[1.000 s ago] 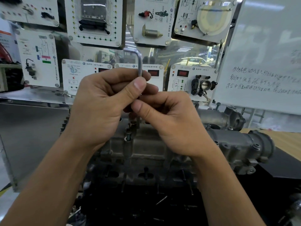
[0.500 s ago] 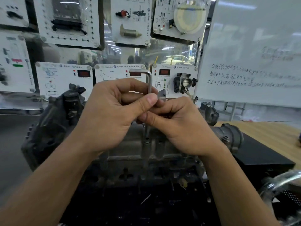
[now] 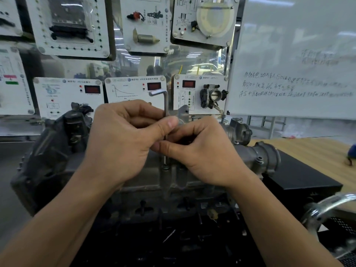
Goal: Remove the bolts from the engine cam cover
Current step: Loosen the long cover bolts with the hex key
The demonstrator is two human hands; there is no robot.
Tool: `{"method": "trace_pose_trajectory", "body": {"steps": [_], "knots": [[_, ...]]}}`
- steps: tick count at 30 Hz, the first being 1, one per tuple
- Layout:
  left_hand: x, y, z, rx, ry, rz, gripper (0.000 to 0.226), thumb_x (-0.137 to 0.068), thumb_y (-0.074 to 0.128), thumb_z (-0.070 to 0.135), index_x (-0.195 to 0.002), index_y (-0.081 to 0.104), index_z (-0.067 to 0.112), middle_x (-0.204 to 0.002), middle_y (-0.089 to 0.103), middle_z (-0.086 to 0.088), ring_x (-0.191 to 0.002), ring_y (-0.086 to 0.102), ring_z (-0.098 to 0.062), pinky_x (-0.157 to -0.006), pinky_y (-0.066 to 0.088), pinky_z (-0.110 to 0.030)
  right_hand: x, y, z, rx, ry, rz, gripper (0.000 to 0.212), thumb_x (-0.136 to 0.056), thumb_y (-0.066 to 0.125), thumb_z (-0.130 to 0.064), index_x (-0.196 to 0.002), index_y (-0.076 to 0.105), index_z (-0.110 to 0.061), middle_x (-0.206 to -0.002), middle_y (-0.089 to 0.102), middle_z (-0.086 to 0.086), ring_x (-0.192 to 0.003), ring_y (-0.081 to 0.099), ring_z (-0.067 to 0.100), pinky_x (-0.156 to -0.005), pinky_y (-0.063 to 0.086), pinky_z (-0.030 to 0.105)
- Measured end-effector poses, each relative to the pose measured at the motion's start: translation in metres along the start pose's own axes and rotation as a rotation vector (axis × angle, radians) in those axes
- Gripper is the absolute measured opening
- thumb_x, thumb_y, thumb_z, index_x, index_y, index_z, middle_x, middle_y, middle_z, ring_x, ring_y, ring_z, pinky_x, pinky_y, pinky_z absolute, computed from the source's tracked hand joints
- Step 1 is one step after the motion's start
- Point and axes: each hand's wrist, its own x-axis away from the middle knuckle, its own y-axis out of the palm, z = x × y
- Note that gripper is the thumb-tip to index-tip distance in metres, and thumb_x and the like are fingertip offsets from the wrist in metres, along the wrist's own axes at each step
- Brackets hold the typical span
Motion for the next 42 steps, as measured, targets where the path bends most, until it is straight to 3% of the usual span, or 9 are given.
{"method": "trace_pose_trajectory", "body": {"steps": [9, 13, 15, 19, 24, 29, 33, 38, 42], "knots": [[0.002, -0.002, 0.004, 0.001, -0.020, -0.001, 0.016, -0.071, 0.080, 0.029, -0.083, 0.073, 0.021, -0.077, 0.077, 0.001, -0.073, 0.075, -0.014, -0.062, 0.056, -0.019, 0.004, 0.003, -0.002, 0.012, -0.025, -0.016, 0.038, -0.087, 0.075, -0.016, -0.061, 0.062, 0.008, -0.051, 0.050, 0.021, -0.044, 0.035, 0.011, -0.044, 0.029, 0.019], [-0.015, -0.022, 0.011, 0.454, -0.133, -0.358, 0.036, -0.093, 0.056, 0.039, -0.116, 0.068, 0.015, -0.111, 0.072, -0.012, -0.100, 0.069, -0.022, -0.084, 0.055, -0.029, 0.003, 0.000, -0.004, 0.041, -0.022, -0.059, 0.042, -0.090, 0.072, -0.021, -0.065, 0.062, 0.011, -0.053, 0.051, 0.025, -0.044, 0.037, 0.029, -0.043, 0.030, 0.030], [-0.021, -0.021, 0.013, 0.517, -0.207, -0.386, 0.043, -0.094, 0.047, 0.045, -0.111, 0.071, 0.013, -0.104, 0.072, -0.009, -0.092, 0.068, -0.020, -0.082, 0.055, -0.029, 0.003, -0.001, -0.006, 0.049, -0.018, -0.073, 0.044, -0.090, 0.072, -0.021, -0.068, 0.061, 0.015, -0.057, 0.052, 0.030, -0.046, 0.039, 0.034, -0.045, 0.031, 0.034], [-0.024, -0.007, 0.014, 0.575, -0.275, -0.427, 0.038, -0.076, 0.074, 0.047, -0.093, 0.074, 0.014, -0.080, 0.065, -0.003, -0.071, 0.061, -0.014, -0.071, 0.055, -0.027, 0.003, -0.002, -0.006, 0.053, 0.013, -0.074, 0.046, -0.090, 0.072, -0.022, -0.070, 0.060, 0.018, -0.063, 0.055, 0.035, -0.047, 0.042, 0.035, -0.048, 0.033, 0.039], [-0.030, 0.008, 0.029, 0.205, -0.144, -0.248, 0.036, -0.063, 0.083, 0.044, -0.063, 0.060, 0.017, -0.051, 0.056, 0.000, -0.046, 0.055, -0.018, -0.049, 0.050, -0.030, 0.006, -0.002, -0.006, 0.082, 0.033, -0.067, 0.045, -0.092, 0.069, -0.025, -0.073, 0.063, 0.015, -0.067, 0.059, 0.034, -0.052, 0.051, 0.041, -0.047, 0.038, 0.043], [-0.041, 0.028, 0.037, -0.156, -0.135, -0.046, 0.017, -0.093, 0.064, 0.021, -0.080, 0.059, 0.012, -0.041, 0.056, -0.002, -0.032, 0.055, -0.019, -0.035, 0.043, -0.024, 0.006, 0.001, -0.008, 0.114, 0.033, -0.041, 0.041, -0.093, 0.068, -0.025, -0.072, 0.067, 0.010, -0.065, 0.059, 0.030, -0.055, 0.048, 0.038, -0.054, 0.042, 0.046], [-0.047, 0.026, 0.046, 0.240, -0.494, -0.132, 0.014, -0.099, 0.048, 0.010, -0.104, 0.061, 0.008, -0.060, 0.068, -0.008, -0.040, 0.057, -0.015, -0.040, 0.049, -0.024, 0.006, 0.000, -0.008, 0.120, 0.038, -0.040, 0.033, -0.093, 0.068, -0.025, -0.070, 0.073, -0.001, -0.054, 0.057, 0.020, -0.044, 0.041, 0.021, -0.046, 0.038, 0.035], [-0.045, 0.027, 0.045, 0.652, -0.606, -0.025, 0.018, -0.097, 0.041, -0.001, -0.093, 0.056, 0.007, -0.055, 0.047, 0.000, -0.040, 0.038, -0.005, -0.039, 0.044, -0.015, 0.004, 0.001, -0.007, 0.073, 0.055, -0.065, 0.031, -0.094, 0.067, -0.024, -0.074, 0.073, -0.001, -0.064, 0.067, 0.020, -0.059, 0.060, 0.036, -0.052, 0.046, 0.040], [-0.035, 0.017, 0.033, 0.997, -0.583, 0.055, 0.012, -0.091, 0.046, 0.000, -0.091, 0.056, 0.008, -0.062, 0.054, 0.000, -0.048, 0.053, -0.006, -0.053, 0.054, -0.020, 0.004, -0.001, -0.005, 0.064, 0.053, -0.086, 0.030, -0.094, 0.067, -0.025, -0.074, 0.074, -0.003, -0.065, 0.068, 0.018, -0.056, 0.059, 0.033, -0.051, 0.045, 0.036]]}}
